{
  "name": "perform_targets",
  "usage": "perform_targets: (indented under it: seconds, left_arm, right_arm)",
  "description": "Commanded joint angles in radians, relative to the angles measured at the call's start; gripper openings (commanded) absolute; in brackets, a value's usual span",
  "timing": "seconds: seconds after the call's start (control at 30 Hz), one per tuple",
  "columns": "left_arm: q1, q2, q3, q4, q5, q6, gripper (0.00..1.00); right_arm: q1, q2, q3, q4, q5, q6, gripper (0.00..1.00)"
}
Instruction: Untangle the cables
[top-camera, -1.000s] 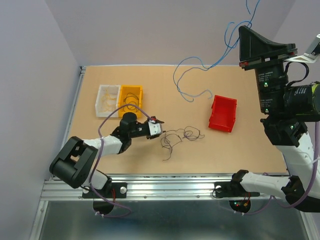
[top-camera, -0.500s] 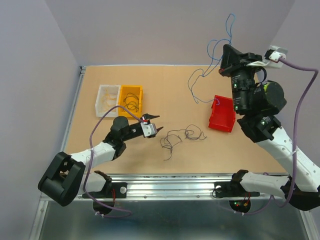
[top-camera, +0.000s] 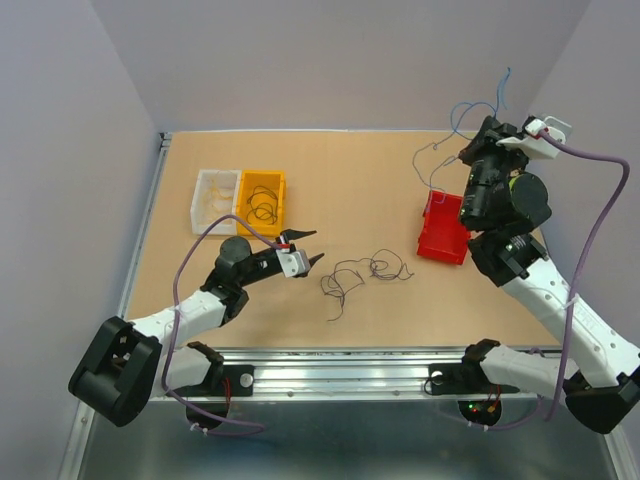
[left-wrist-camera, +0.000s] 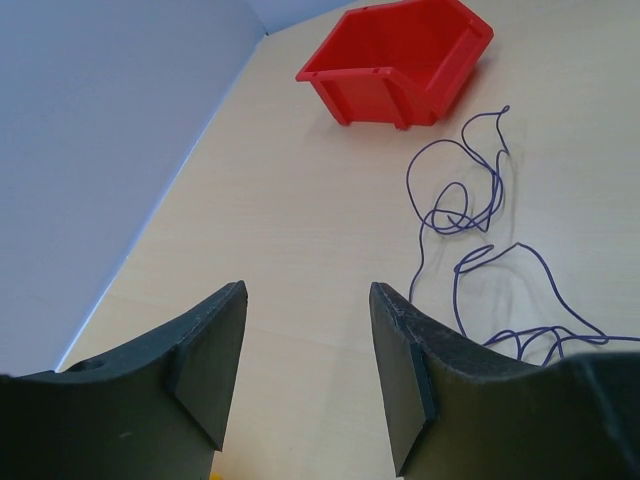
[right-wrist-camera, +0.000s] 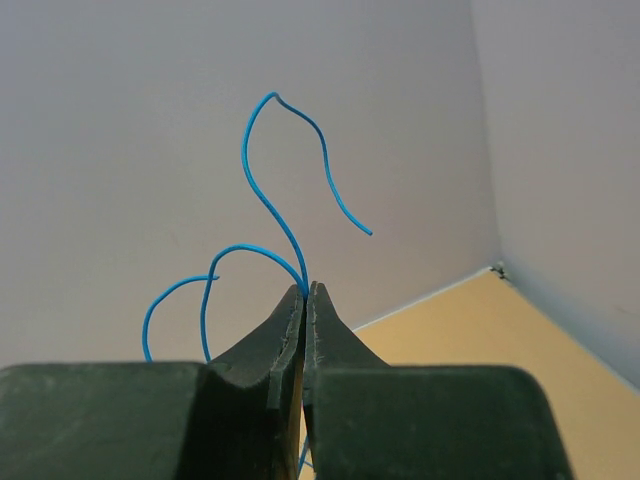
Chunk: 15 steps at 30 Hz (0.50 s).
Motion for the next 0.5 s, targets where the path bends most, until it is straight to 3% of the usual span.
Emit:
perform_targets:
  seconds: [0.0, 0.47]
  left_arm:
    - [0.005, -0.034, -0.015, 0.036, 0.001, 0.013, 0.63]
    - [0.005, -0.057, -0.021, 0.021, 0.0, 0.028, 0.63]
  right_arm:
    - [-0.066, -0.023, -0.062, 0.051, 0.076, 0.003, 0.01]
    - [-0.282, -0.016, -0.251, -0.059, -0.018, 0.285, 0.01]
